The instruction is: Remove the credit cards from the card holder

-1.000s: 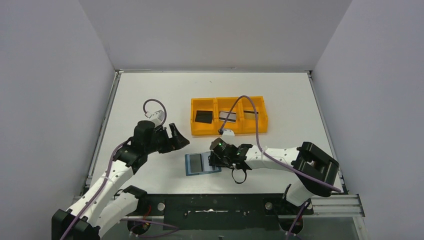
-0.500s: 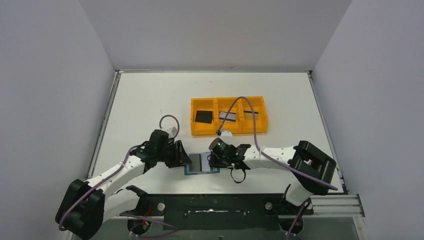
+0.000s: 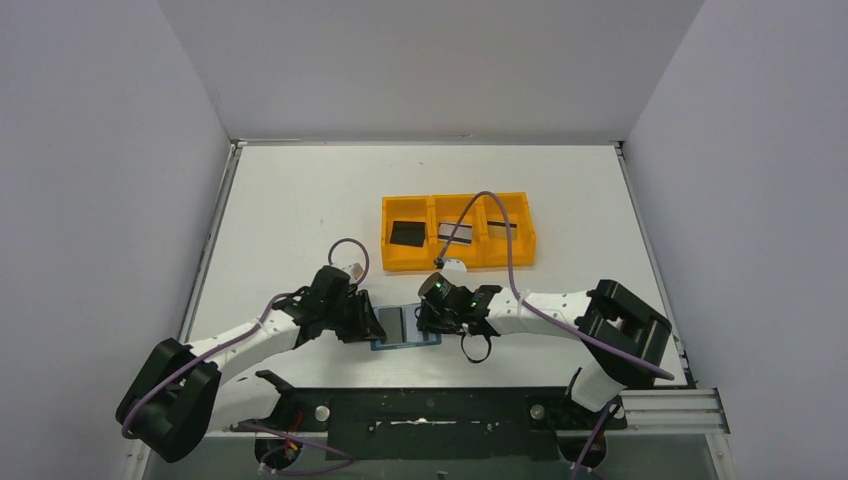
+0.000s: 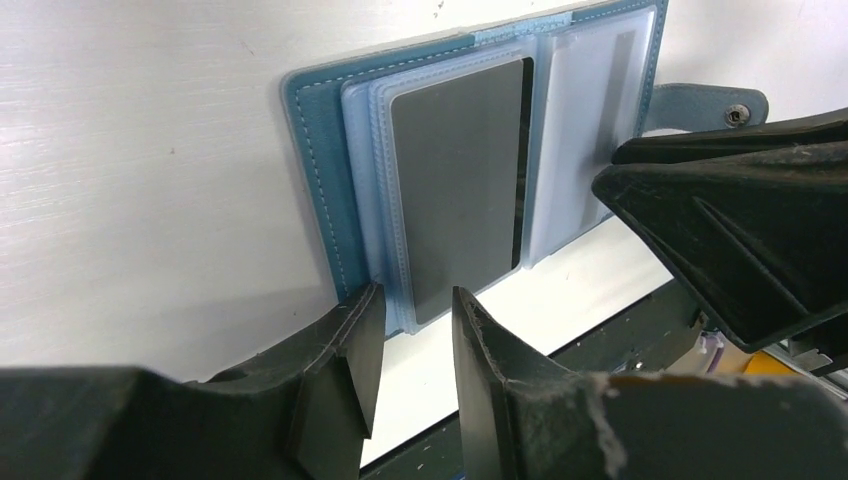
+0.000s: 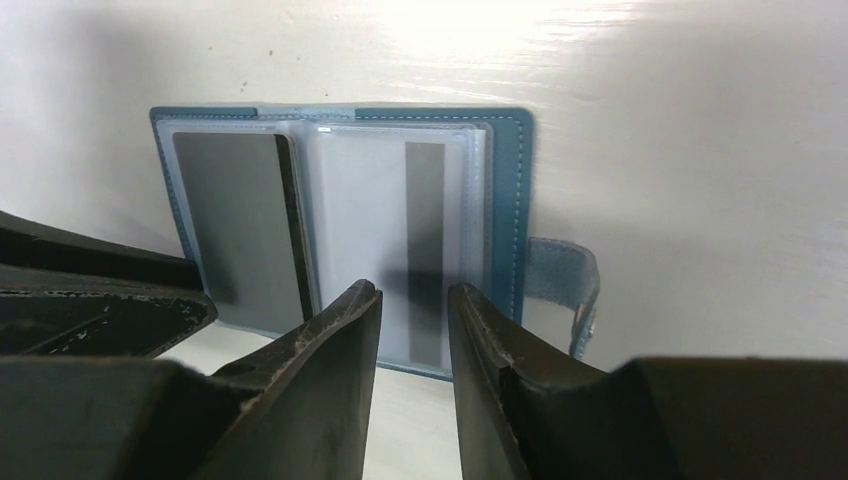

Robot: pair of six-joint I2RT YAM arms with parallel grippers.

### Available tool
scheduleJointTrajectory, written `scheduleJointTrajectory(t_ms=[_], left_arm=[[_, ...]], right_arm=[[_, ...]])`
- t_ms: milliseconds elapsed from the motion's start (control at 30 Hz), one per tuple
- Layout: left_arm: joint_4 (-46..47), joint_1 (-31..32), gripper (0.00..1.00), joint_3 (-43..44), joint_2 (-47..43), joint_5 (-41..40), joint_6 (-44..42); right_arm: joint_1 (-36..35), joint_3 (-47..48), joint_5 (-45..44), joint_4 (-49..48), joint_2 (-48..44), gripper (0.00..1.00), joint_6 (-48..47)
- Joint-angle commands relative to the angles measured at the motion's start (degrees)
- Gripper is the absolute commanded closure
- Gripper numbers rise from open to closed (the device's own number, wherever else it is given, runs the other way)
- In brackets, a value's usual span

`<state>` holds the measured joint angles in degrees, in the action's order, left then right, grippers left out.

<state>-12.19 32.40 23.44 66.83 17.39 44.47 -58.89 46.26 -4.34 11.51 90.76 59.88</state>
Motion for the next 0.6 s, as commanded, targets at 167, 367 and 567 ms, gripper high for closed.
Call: scheduleJointTrajectory(t_ms=[167,367,567], left_arm=[[-0.13,1.39,0.66,4.03,-2.47,-5.37,0.20],[4.30,3.75,0.58,6.32,-3.04,-3.46,0.64],[8.62,6.05,0.59,5.40,3.24,-2.20,2.25]], right_arm=[[-0.90,3.12,-4.75,4.86,0.34,0.67,0.69],[-0.83,3.19,-1.79,1.39,2.31,0.68,-0.37],[0.72,0.20,1.70,-3.40,0.70,0.70,0.43]])
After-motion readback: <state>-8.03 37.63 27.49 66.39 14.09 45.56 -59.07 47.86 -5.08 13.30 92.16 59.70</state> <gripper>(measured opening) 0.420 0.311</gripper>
